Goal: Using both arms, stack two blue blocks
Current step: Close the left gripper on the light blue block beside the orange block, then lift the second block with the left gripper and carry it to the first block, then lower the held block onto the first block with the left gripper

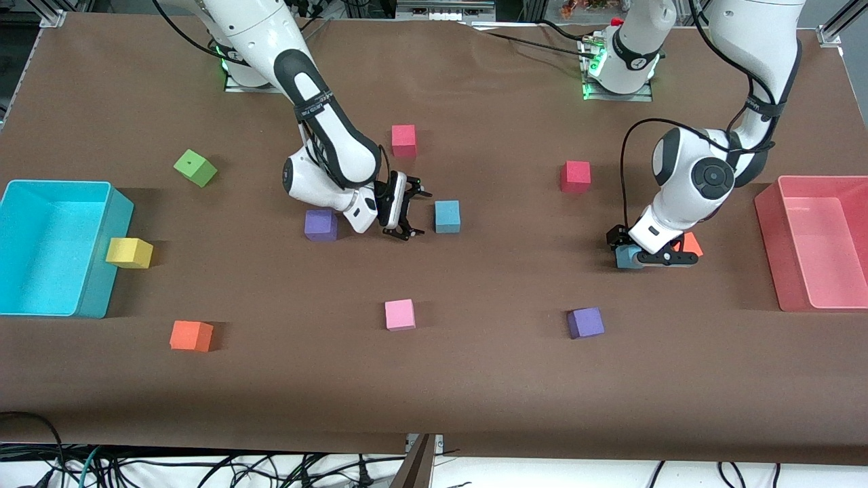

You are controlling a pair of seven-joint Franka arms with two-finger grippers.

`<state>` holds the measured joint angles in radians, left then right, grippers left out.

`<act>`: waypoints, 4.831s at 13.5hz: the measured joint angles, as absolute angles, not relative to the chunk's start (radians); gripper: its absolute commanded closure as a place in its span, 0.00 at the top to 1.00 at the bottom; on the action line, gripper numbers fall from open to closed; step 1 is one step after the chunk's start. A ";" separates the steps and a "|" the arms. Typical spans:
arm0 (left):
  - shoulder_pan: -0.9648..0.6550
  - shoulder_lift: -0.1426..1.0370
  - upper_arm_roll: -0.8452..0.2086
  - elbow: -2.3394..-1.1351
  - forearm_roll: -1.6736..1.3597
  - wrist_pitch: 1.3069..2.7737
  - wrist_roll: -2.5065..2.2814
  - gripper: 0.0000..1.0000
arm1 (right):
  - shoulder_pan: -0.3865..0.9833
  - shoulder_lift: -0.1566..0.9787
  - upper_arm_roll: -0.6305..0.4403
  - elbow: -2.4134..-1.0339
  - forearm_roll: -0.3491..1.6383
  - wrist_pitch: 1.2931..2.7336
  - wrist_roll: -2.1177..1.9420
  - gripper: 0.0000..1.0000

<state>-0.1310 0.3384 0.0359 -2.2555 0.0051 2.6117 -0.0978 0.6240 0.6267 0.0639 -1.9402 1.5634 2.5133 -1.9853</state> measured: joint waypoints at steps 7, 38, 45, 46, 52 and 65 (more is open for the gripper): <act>-0.131 0.337 0.036 -2.247 0.005 2.612 -0.097 1.00 | 0.624 0.631 0.064 -1.964 1.564 2.501 -2.019 1.00; -0.348 0.266 -0.060 -1.950 -0.114 2.181 -0.458 0.00 | 0.624 0.630 0.065 -1.963 1.565 2.487 -2.038 1.00; -0.528 0.428 -0.167 -1.710 -0.155 2.103 -0.814 0.00 | 0.624 0.629 0.065 -1.963 1.566 2.487 -2.039 1.00; -0.531 0.462 -0.191 -1.692 -0.150 2.103 -0.845 0.00 | 0.624 0.629 0.065 -1.963 1.566 2.487 -2.039 1.00; -0.535 0.570 -0.235 -1.629 -0.103 2.103 -0.893 0.00 | 0.624 0.629 0.065 -1.963 1.566 2.487 -2.041 1.00; -0.540 0.625 -0.272 -1.604 -0.039 2.102 -0.919 0.00 | 0.624 0.629 0.065 -1.963 1.566 2.487 -2.048 1.00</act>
<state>-0.5405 0.6250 -0.2720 -1.6042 -0.0393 2.1022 -0.9190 0.6237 0.6293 0.0647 -1.9628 1.5657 2.4869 -2.0484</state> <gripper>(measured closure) 0.427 0.000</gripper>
